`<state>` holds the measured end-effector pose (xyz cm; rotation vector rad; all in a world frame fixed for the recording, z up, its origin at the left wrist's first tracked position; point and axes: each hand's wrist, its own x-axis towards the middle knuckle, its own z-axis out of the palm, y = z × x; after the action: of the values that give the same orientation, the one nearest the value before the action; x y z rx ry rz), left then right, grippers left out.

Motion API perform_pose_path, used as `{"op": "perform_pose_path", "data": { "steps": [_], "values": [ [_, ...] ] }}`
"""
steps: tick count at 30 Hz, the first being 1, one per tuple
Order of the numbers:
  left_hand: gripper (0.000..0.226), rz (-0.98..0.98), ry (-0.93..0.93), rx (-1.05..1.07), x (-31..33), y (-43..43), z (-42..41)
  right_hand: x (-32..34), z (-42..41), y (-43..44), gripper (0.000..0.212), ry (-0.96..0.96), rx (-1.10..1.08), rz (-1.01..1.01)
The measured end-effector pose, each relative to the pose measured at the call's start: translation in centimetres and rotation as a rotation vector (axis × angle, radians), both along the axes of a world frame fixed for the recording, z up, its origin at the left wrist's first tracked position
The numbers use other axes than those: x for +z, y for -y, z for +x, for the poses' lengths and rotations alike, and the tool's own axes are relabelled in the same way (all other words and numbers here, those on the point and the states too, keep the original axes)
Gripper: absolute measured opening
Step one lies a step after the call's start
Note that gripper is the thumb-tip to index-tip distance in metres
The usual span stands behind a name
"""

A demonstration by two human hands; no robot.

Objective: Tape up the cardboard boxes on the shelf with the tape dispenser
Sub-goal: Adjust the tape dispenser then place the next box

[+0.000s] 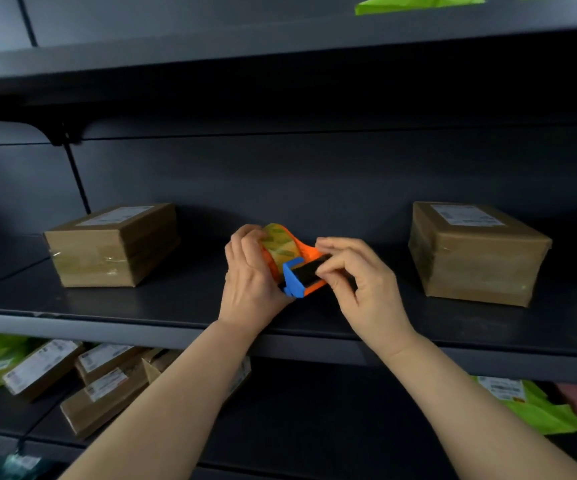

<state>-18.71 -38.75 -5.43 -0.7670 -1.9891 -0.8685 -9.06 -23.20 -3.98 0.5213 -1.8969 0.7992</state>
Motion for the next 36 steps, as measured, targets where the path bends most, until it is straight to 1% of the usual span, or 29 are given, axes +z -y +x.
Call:
{"op": "perform_pose_path", "data": {
  "steps": [3, 6, 8, 10, 13, 15, 16, 18, 20, 22, 24, 26, 28, 30, 32, 34, 36],
  "values": [
    [0.1, 0.067, 0.008, -0.044, 0.1, 0.1, 0.2, -0.1, -0.2, -0.1, 0.012, 0.036, 0.02, -0.117],
    [0.094, 0.101, 0.018, -0.021, 0.3, 0.3, 0.1, -0.1, -0.5, -0.1, 0.02, 0.092, 0.07, -0.302],
    [0.088, 0.089, 0.148, -0.02, 0.7, 0.6, 0.1, -0.2, -1.0, -0.2, 0.021, 0.137, 0.099, -0.445],
    [0.076, 0.023, 0.29, -0.061, 0.9, 1.1, -0.3, -0.4, -1.5, -0.3, 0.018, 0.204, 0.118, -0.6],
    [0.056, -0.109, 0.353, -0.201, 1.2, 2.1, -1.3, -0.7, -1.8, -0.3, 0.016, 0.332, 0.141, -0.832],
    [0.056, -0.232, 0.381, -0.202, 1.8, 2.7, -2.0, -1.1, -2.2, -0.5, 0.016, 0.428, 0.101, -0.914],
    [0.059, -0.308, 0.387, -0.168, 2.2, 2.9, -2.1, -1.3, -2.5, -0.8, 0.016, 0.473, 0.055, -0.915],
    [0.058, -0.43, 0.387, -0.097, 2.7, 3.1, -2.2, -1.6, -3.2, -1.4, 0.016, 0.562, -0.071, -0.853],
    [0.056, -0.478, 0.407, -0.082, 2.9, 3.0, -1.8, -1.4, -3.4, -1.7, 0.015, 0.635, -0.137, -0.807],
    [0.054, -0.468, 0.458, -0.097, 2.7, 2.9, -1.6, -1.3, -3.6, -1.8, 0.014, 0.67, -0.142, -0.823],
    [0.056, -0.448, 0.495, -0.089, 2.6, 2.7, -1.4, -1.2, -3.6, -1.7, 0.012, 0.7, -0.19, -0.783],
    [0.06, -0.456, 0.489, -0.059, 2.6, 2.4, -1.3, -1.1, -3.6, -1.7, 0.008, 0.738, -0.298, -0.66],
    [0.059, -0.458, 0.477, -0.043, 2.4, 2.3, -1.4, -1.1, -3.5, -1.8, 0.005, 0.773, -0.391, -0.542],
    [0.057, -0.442, 0.481, -0.038, 2.3, 2.2, -1.5, -1.0, -3.4, -1.8, 0.006, 0.808, -0.434, -0.473],
    [0.057, -0.425, 0.475, -0.022, 2.3, 2.2, -1.4, -0.9, -3.3, -1.9, 0.008, 0.832, -0.436, -0.455],
    [0.058, -0.433, 0.475, -0.008, 2.4, 2.2, -1.2, -0.9, -3.1, -2.0, 0.015, 0.836, -0.428, -0.461],
    [0.059, -0.446, 0.472, 0.006, 2.4, 2.3, -1.2, -0.9, -3.1, -2.3, 0.014, 0.807, -0.439, -0.468]
  ]
}}
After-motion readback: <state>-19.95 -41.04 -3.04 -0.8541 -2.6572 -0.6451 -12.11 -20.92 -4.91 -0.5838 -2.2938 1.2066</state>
